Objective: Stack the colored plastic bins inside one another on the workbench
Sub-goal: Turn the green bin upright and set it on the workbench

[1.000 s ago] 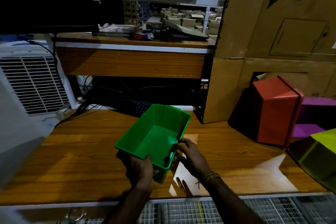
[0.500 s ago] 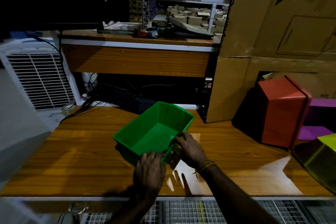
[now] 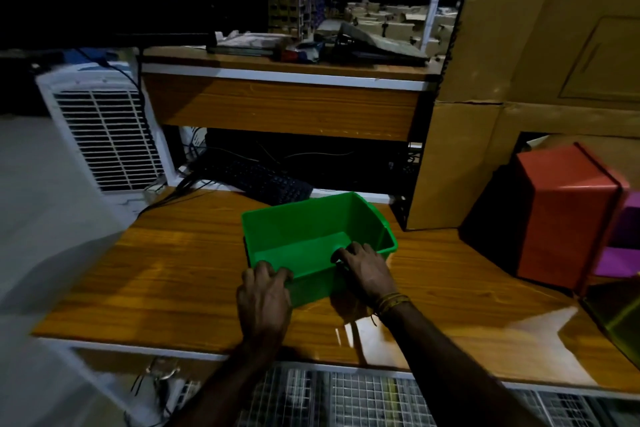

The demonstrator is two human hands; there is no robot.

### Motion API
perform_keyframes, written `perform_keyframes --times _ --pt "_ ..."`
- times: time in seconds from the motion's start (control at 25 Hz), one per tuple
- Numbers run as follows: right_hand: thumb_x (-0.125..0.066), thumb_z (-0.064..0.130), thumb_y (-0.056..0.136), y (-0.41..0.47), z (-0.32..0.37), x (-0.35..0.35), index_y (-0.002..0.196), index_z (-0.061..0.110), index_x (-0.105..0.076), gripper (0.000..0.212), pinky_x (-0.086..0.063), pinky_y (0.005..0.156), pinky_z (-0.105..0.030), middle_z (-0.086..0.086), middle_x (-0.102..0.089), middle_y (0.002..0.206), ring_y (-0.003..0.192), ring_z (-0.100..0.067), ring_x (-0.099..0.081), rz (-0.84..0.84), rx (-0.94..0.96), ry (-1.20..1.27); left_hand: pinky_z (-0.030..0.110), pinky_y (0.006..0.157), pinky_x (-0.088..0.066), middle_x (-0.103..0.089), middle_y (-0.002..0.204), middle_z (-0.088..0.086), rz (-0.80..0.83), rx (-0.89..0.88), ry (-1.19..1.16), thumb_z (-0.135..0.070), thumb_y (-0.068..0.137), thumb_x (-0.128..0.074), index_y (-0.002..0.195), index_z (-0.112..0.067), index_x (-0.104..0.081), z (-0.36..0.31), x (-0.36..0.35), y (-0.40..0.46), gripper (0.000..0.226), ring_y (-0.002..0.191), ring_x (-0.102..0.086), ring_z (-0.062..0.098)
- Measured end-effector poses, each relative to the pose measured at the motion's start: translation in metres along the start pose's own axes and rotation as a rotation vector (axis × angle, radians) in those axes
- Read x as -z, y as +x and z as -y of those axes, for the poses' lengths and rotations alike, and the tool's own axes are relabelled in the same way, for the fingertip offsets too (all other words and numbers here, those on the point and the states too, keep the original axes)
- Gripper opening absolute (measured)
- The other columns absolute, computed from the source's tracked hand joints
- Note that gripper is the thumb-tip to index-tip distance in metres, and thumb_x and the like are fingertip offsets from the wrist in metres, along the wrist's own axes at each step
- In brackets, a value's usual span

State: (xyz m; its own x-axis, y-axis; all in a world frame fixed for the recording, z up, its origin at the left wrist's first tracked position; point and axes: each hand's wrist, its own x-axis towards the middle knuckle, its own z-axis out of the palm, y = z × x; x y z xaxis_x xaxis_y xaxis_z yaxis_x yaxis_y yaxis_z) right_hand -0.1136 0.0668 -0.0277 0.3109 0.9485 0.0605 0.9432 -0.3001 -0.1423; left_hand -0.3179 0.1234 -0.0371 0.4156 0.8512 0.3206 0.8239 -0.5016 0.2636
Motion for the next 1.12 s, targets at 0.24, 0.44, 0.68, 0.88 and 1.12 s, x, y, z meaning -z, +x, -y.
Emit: perform_keyframes --times 0.24,0.44,0.68,0.88,1.12 --pt "-0.054 0.028 0.093 -0.012 0.004 -0.004 0.120 0.028 -0.056 0.027 -0.041 0.086 -0.039 -0.007 -0.057 0.118 0.110 -0.030 -0.053 -0.124 0.012 0.048 0.036 0.097 -0.043 -0.032 0.147 0.006 0.183 -0.016 -0.057 -0.037 0.090 -0.053 0.141 -0.041 -0.038 -0.057 -0.015 -0.012 0.053 0.127 -0.039 0.027" --pt "-0.056 0.029 0.089 -0.034 -0.049 -0.001 0.110 0.024 -0.062 0.022 -0.042 0.087 -0.043 -0.009 -0.062 0.111 0.107 -0.034 -0.055 -0.201 -0.159 0.045 0.040 0.098 -0.041 -0.036 0.144 0.012 0.083 0.055 -0.158 -0.038 0.093 -0.052 0.133 -0.036 -0.050 -0.035 -0.025 0.001 0.040 0.125 -0.038 0.033" --pt "-0.052 0.022 0.088 -0.055 -0.035 -0.014 0.103 0.022 -0.064 0.019 -0.055 0.077 -0.043 -0.004 -0.064 0.102 0.088 -0.023 -0.063 -0.242 -0.024 0.341 0.047 0.114 -0.030 -0.028 0.151 0.018 0.163 0.043 -0.204 -0.044 0.092 -0.051 0.129 -0.032 -0.055 -0.081 -0.050 -0.005 0.039 0.143 -0.017 0.045" --pt "-0.056 0.017 0.089 -0.064 -0.054 -0.006 0.105 0.019 -0.067 0.019 -0.052 0.079 -0.038 -0.005 -0.058 0.107 0.097 -0.021 -0.055 -0.293 -0.023 0.350 0.043 0.104 -0.040 -0.041 0.130 0.017 0.114 0.098 -0.359 -0.043 0.081 -0.061 0.093 -0.020 -0.062 -0.073 -0.053 0.000 0.027 0.131 -0.034 0.040" --pt "-0.053 0.035 0.092 -0.068 -0.065 -0.006 0.105 0.026 -0.066 0.020 -0.042 0.084 -0.039 -0.002 -0.058 0.106 0.102 -0.023 -0.051 -0.228 0.081 0.237 0.036 0.080 -0.055 -0.041 0.125 0.005 0.088 0.088 -0.487 0.000 0.075 -0.059 0.107 -0.026 -0.060 -0.066 -0.038 0.011 0.041 0.103 -0.061 0.026"
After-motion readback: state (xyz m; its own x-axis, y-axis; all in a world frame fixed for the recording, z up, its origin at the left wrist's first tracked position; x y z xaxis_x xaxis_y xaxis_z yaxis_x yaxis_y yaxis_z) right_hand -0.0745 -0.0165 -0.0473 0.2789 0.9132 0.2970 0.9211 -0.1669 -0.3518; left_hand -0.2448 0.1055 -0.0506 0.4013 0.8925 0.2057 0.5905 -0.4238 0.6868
